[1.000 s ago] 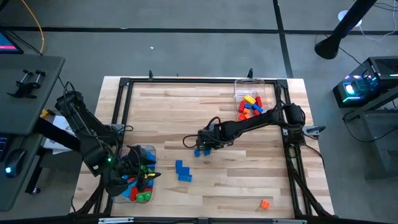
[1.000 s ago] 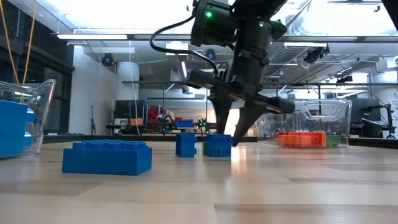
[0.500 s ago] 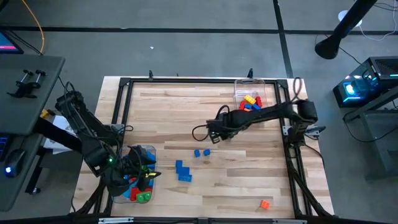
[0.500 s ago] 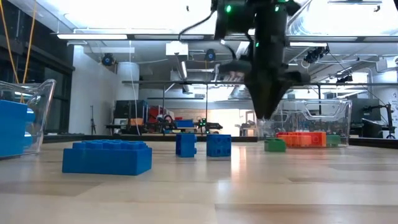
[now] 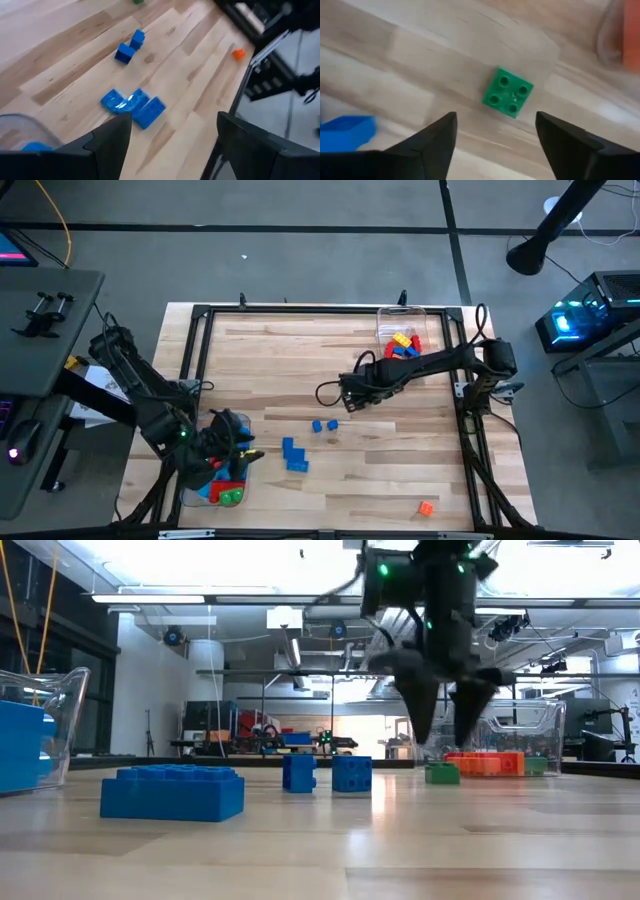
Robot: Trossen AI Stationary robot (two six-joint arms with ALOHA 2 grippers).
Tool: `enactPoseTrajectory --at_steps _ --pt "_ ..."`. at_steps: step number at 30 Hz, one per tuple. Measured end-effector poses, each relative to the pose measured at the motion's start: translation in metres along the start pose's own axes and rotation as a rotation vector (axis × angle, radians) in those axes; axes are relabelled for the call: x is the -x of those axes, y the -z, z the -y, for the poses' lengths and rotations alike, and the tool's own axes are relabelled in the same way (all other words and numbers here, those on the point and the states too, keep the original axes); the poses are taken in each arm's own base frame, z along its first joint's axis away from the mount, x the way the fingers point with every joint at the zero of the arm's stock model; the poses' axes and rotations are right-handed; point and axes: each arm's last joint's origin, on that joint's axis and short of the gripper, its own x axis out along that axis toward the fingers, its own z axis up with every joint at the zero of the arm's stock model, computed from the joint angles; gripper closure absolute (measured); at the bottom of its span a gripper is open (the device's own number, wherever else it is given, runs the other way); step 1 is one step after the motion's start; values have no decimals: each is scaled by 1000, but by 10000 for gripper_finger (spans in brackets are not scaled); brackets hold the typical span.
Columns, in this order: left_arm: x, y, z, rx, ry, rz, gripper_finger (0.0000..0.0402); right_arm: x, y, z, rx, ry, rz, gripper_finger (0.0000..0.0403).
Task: Sort blocks by size
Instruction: Put the small green game piece into the top transparent bin
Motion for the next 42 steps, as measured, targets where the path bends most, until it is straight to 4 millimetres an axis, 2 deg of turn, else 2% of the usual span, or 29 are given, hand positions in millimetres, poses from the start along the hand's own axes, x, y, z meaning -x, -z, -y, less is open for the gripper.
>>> enactPoseTrajectory --at_steps 6,11,15,20,23,27,33,39,42 --pt "-15 -26 12 131 86 82 122 -24 3 17 -93 53 -6 124" --pt "-33 -66 15 204 114 275 122 -33 2 12 -96 -53 45 123" --pt "-46 -100 9 228 116 353 122 -42 3 17 -93 -56 51 123" --pt "-57 -128 2 207 187 326 122 -42 0 17 -28 -75 53 123" --pt "-59 -144 -2 157 243 325 122 -35 -6 10 9 -105 86 123" --pt "-55 -169 -15 70 323 321 122 -23 -18 8 10 -105 122 123" --pt "-40 -196 -41 -54 420 277 122 -22 -31 10 94 -158 70 123" --pt "-11 -212 -61 -165 477 319 122 -17 -46 -2 -188 -335 151 123" --pt "0 -216 -70 -201 447 359 122 -16 -47 -4 -184 -334 198 123"
